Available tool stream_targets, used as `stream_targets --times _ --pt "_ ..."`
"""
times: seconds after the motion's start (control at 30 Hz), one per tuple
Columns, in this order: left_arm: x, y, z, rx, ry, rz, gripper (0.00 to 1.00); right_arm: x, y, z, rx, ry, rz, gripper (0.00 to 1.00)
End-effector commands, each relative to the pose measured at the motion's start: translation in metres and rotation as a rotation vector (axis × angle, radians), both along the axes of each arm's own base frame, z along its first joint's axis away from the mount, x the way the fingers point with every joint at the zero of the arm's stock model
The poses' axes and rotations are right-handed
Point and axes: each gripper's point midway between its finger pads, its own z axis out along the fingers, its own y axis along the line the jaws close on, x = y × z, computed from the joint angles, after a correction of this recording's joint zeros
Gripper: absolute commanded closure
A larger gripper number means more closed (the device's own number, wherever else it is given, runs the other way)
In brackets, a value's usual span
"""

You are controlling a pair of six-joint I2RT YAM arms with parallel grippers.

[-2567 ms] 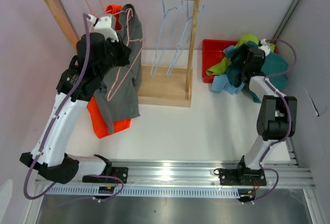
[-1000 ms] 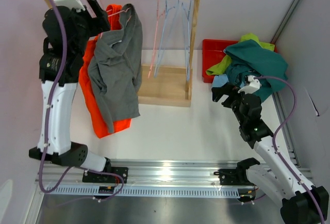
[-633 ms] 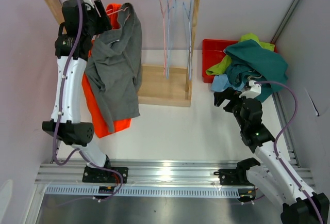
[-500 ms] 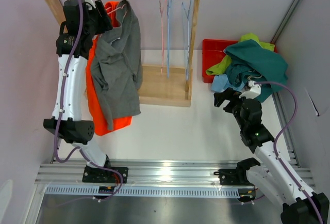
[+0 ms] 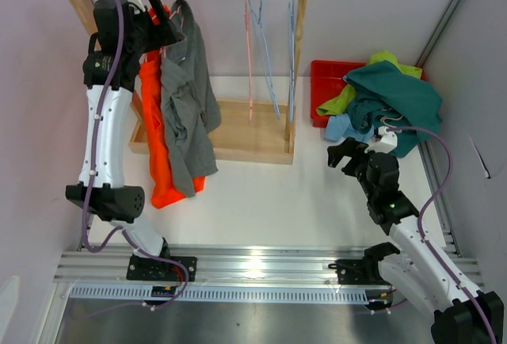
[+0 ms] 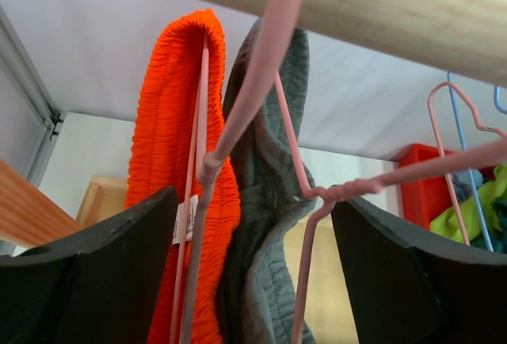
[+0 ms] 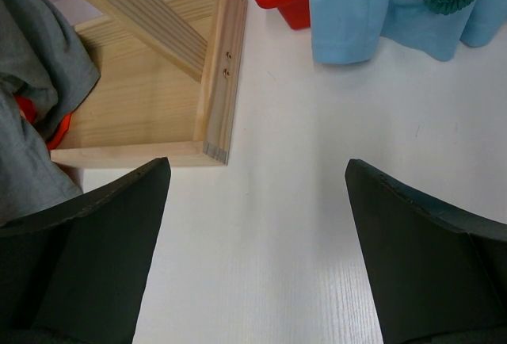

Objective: Remove the shorts from the hanger

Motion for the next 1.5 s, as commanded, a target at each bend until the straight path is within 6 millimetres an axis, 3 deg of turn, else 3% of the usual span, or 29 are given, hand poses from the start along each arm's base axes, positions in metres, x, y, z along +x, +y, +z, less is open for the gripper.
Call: stream_targets --times 0.0,0.23,0.47,0.73,1.2,1.47 --pt "-0.035 0.008 0.06 -0.013 -0.144 0.023 0.13 0.002 0.002 0.007 0.008 -0.031 0.006 0.0" --pt "-0.058 0.014 0.077 -0.022 -0.18 0.047 0.15 0.001 0.005 0.004 0.016 -0.025 0.017 0.01" --pt "-0.071 0.003 0.084 -0.052 -0.204 -0.009 0.2 0.002 0.005 0.002 0.014 -0.021 0.014 0.01" --pt "-0.059 -0.013 0.065 -0.082 -0.159 -0.084 0.24 0.002 0.006 -0.003 0.012 -0.013 0.015 0.01" --pt "-0.024 -0.023 0.033 -0.088 -0.099 -0.104 0.28 0.001 0.002 -0.014 -0.007 0.002 0.006 0.01" --pt "-0.009 -0.026 0.026 -0.087 -0.092 -0.101 0.42 0.002 -0.001 -0.02 -0.006 0.01 -0.001 0.01"
